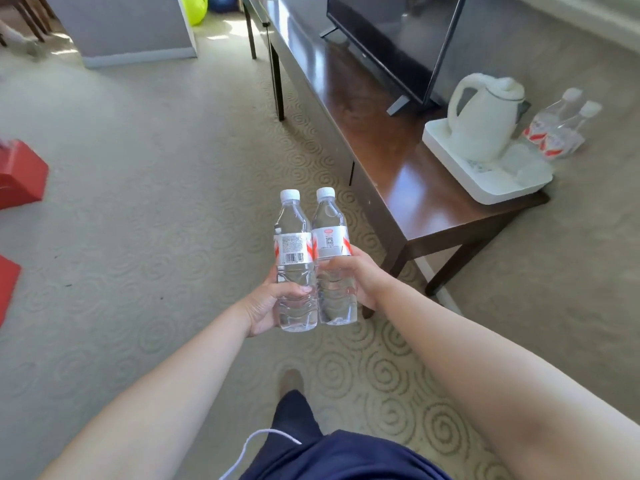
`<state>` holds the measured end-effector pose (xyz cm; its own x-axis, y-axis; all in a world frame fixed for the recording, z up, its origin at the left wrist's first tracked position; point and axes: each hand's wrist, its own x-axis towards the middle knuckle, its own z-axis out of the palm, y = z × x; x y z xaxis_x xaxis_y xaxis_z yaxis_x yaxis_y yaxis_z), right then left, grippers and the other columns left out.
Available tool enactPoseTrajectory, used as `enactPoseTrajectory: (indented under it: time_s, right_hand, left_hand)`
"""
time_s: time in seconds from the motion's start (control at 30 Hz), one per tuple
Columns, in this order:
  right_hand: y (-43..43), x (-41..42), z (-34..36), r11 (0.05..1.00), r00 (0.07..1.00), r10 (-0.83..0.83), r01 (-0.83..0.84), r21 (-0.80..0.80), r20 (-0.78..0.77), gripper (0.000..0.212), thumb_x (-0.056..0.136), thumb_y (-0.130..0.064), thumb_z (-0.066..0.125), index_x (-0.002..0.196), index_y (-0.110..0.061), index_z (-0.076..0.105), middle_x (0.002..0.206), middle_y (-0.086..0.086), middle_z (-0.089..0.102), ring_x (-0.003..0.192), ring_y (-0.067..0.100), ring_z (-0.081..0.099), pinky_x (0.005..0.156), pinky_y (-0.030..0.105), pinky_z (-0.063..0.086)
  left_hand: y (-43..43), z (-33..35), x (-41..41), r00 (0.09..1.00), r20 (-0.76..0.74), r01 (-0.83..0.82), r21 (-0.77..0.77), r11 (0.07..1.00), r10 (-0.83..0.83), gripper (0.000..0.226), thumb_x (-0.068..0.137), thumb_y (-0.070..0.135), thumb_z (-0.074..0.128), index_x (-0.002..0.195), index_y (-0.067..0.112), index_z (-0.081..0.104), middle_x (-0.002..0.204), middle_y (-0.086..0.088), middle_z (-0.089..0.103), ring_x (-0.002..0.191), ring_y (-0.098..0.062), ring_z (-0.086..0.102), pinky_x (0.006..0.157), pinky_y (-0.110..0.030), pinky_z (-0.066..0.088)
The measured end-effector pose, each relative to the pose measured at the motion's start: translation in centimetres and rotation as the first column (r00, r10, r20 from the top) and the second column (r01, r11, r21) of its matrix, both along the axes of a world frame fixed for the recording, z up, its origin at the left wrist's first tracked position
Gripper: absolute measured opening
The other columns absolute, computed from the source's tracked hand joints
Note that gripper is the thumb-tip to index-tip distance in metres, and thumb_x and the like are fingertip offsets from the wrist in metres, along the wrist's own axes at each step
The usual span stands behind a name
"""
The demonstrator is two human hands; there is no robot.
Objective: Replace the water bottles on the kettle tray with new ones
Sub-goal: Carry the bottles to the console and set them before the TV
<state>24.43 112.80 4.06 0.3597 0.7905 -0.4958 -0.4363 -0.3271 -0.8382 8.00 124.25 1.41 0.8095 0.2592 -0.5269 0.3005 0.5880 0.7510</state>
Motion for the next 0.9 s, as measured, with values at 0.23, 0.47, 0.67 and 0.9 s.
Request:
enactPoseTrajectory:
  time_s: [0.23,0.47,0.67,0.9]
  right_hand:
    - [10.3,5.2,1.4,0.992,0.991,-0.125,0.124,0.019,0.039,0.058,0.07,-0.008,0.069,0.127,-0.009,0.059,0.134,0.028,0.058,0.122,0.044,0.057,0.109,0.065,0.035]
    - [15.4,10.0,2.4,0.976,0.976,-0.217,0.216,0.026,0.034,0.061,0.066,-0.008,0.07,0.126,-0.01,0.06,0.128,0.024,0.064,0.12,0.042,0.06,0.107,0.062,0.041]
    - [19.8,16.1,1.6,0.948,0.95,-0.312,0.312,0.067,-0.01,0.054,0.067,-0.004,0.067,0.121,-0.008,0.062,0.124,0.025,0.065,0.111,0.042,0.063,0.104,0.058,0.045]
    - [26.1,26.2,1.5,0.93,0.935,-0.355,0.356,0.093,-0.021,0.059,0.071,-0.005,0.068,0.128,-0.007,0.057,0.127,0.023,0.064,0.118,0.043,0.061,0.103,0.057,0.046]
  left_hand:
    - [11.6,1.7,6.7,0.997,0.027,0.078,0.025,0.997,-0.079,0.081,0.07,0.006,0.07,0.143,0.024,0.041,0.112,-0.008,0.069,0.091,-0.025,0.071,0.077,-0.045,0.059]
    - [18.4,2.8,13.1,0.984,0.018,0.175,0.007,0.985,-0.175,0.081,0.069,0.005,0.07,0.141,0.029,0.041,0.119,-0.011,0.067,0.1,-0.03,0.069,0.081,-0.051,0.058]
    - [23.9,1.8,20.4,0.962,-0.009,0.272,0.027,0.962,-0.272,0.082,0.069,0.006,0.072,0.139,0.037,0.043,0.123,-0.01,0.066,0.109,-0.032,0.065,0.089,-0.055,0.055]
    - [31.0,2.1,31.2,0.951,-0.041,0.307,0.025,0.951,-0.306,0.09,0.058,0.007,0.079,0.136,0.035,0.044,0.118,-0.008,0.068,0.105,-0.031,0.067,0.089,-0.055,0.054]
